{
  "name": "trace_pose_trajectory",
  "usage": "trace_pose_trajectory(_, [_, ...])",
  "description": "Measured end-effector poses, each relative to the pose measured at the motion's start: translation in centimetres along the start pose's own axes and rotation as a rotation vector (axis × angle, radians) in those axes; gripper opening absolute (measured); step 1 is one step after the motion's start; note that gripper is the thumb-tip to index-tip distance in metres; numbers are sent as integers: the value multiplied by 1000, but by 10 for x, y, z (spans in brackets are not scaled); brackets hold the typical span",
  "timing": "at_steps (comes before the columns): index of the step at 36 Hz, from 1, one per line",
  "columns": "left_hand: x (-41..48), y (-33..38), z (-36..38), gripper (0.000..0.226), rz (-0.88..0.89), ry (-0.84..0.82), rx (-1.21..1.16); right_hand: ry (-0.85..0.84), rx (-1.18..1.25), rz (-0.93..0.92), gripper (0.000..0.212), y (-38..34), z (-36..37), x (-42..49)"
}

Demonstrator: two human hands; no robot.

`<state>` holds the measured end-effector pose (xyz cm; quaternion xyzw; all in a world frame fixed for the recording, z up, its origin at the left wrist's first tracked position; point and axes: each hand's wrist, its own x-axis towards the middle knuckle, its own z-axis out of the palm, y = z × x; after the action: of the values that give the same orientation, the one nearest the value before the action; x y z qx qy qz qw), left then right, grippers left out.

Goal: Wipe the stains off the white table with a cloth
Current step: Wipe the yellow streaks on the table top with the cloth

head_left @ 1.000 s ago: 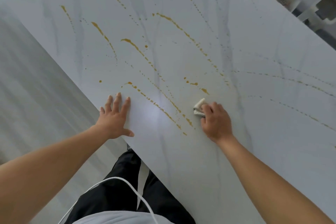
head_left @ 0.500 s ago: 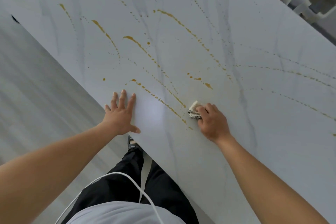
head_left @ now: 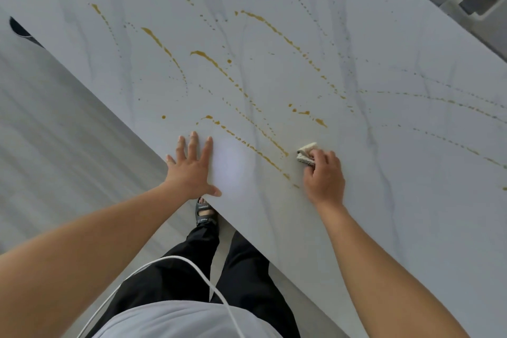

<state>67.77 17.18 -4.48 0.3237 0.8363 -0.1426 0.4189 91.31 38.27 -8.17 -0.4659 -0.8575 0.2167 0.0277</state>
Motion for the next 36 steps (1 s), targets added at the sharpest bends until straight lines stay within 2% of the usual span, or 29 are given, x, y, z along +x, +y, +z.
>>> trace_pose_trajectory(2, [0,-1,0,147,-1,0,-2,30,-53,-36,31,-9,6,-9])
trace_pose_trajectory(5, [0,-2,1,147,4,2,-2,-54,-115,-364,27,-18,15,-27])
trace_pose_trajectory(7, [0,-3,2,147,5,4,-3,-124,-98,-503,31,-18,15,-31])
trace_pose_trajectory(9, [1,-3,2,147,10,11,-3,-119,-71,-436,34,-15,13,-29])
trace_pose_trajectory(12, [1,-3,3,147,13,16,-6,-32,-14,-132,35,-16,14,-28])
trace_pose_trajectory(13, [1,-3,3,147,13,19,-8,-11,-17,-95,35,-18,15,-29])
trace_pose_trajectory(15, [1,-3,3,147,16,23,-9,-8,-71,-174,31,-24,19,-36])
trace_pose_trajectory(19, [1,-3,3,146,20,28,-5,-147,-106,-515,30,-24,21,-48])
trace_pose_trajectory(21, [0,-3,3,147,20,32,2,-153,-94,-477,31,-21,18,-46])
trace_pose_trajectory(24, [0,-4,5,147,20,36,1,-82,-40,-229,33,-21,17,-43])
trace_pose_trajectory(26, [0,-4,5,147,20,39,-2,-53,-41,-172,32,-26,19,-47])
trace_pose_trajectory(29, [1,-4,5,147,20,42,-5,-105,-81,-345,27,-34,24,-61])
trace_pose_trajectory(32, [0,-4,5,147,22,46,-5,-207,-104,-538,31,-32,26,-67])
trace_pose_trajectory(33, [0,-4,5,147,22,46,-5,-209,-93,-512,32,-31,25,-67])
trace_pose_trajectory(36, [-1,-4,5,147,22,49,-9,-126,-17,-228,35,-33,25,-67])
